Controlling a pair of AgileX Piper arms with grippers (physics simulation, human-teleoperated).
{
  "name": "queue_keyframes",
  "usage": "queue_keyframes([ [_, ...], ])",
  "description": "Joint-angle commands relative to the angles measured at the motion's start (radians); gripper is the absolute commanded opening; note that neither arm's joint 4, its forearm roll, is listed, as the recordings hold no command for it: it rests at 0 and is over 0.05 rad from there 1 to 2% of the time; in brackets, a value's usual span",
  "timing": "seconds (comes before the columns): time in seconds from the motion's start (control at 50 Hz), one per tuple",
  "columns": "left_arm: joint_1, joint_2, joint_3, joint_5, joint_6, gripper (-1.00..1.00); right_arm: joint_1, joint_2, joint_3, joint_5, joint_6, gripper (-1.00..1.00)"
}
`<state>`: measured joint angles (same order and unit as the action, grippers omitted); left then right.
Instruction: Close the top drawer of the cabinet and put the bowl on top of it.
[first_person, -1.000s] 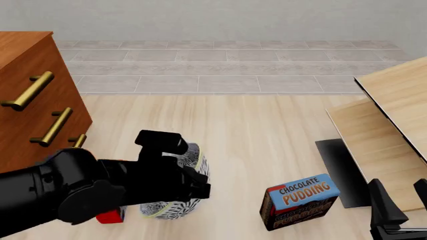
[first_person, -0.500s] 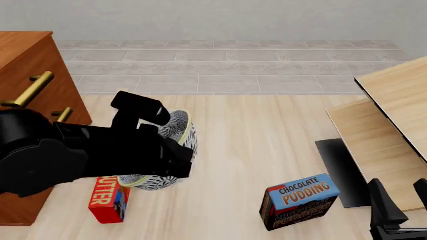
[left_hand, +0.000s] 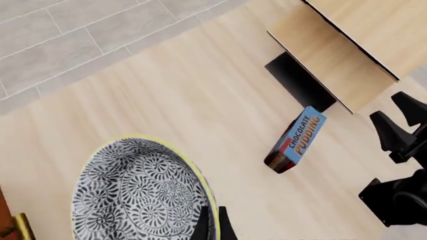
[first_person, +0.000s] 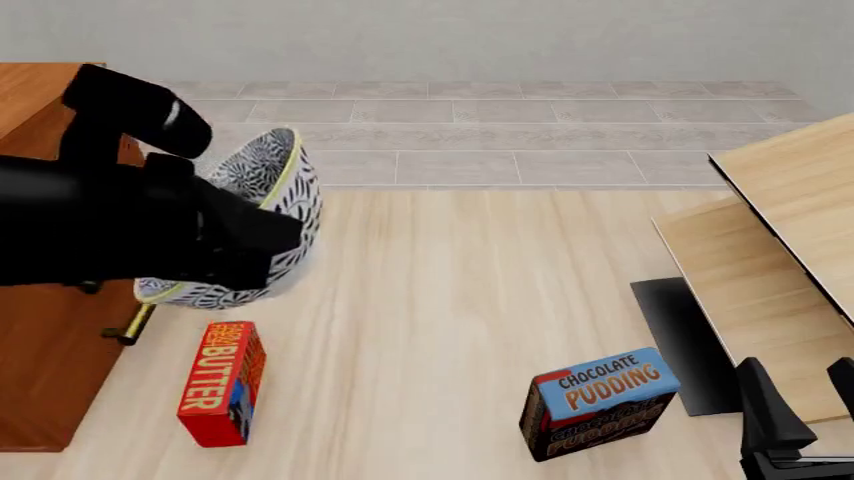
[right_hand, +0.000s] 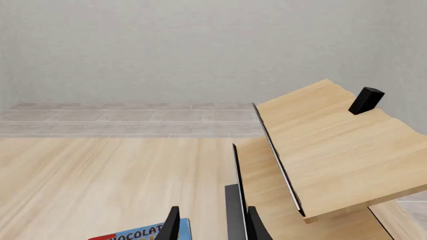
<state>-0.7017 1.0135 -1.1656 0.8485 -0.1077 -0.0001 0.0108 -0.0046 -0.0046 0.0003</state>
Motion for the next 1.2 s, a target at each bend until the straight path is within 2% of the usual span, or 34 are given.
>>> queue_keyframes([
  [0.02,0.068,-0.061,-0.111,0.132,0.099,-1.00,0.000,-0.002,0.001,0.001,0.000,1.00],
  [0.2,0.110,-0.089,-0.223,0.225,0.141,-1.00,0.000,-0.002,0.001,0.001,0.000,1.00],
  [0.44,0.152,-0.132,-0.280,0.301,0.190,-1.00,0.000,-0.002,0.001,0.001,0.000,1.00],
  [0.76,0.178,-0.156,-0.380,0.367,0.213,-1.00,0.000,-0.002,0.001,0.001,0.000,1.00],
  [0.86,0.218,-0.181,-0.396,0.371,0.259,-1.00,0.000,-0.002,0.001,0.001,0.000,1.00],
  [0.92,0.226,-0.187,-0.393,0.371,0.263,-1.00,0.000,-0.002,0.001,0.001,0.000,1.00],
  [1.06,0.256,-0.215,-0.379,0.371,0.309,-1.00,0.000,-0.002,0.001,0.001,0.000,1.00],
  [1.1,0.284,-0.234,-0.365,0.371,0.355,-1.00,0.000,-0.002,0.001,0.001,0.000,1.00],
  [1.2,0.301,-0.245,-0.348,0.371,0.379,-1.00,0.000,-0.002,0.001,0.001,0.000,1.00],
])
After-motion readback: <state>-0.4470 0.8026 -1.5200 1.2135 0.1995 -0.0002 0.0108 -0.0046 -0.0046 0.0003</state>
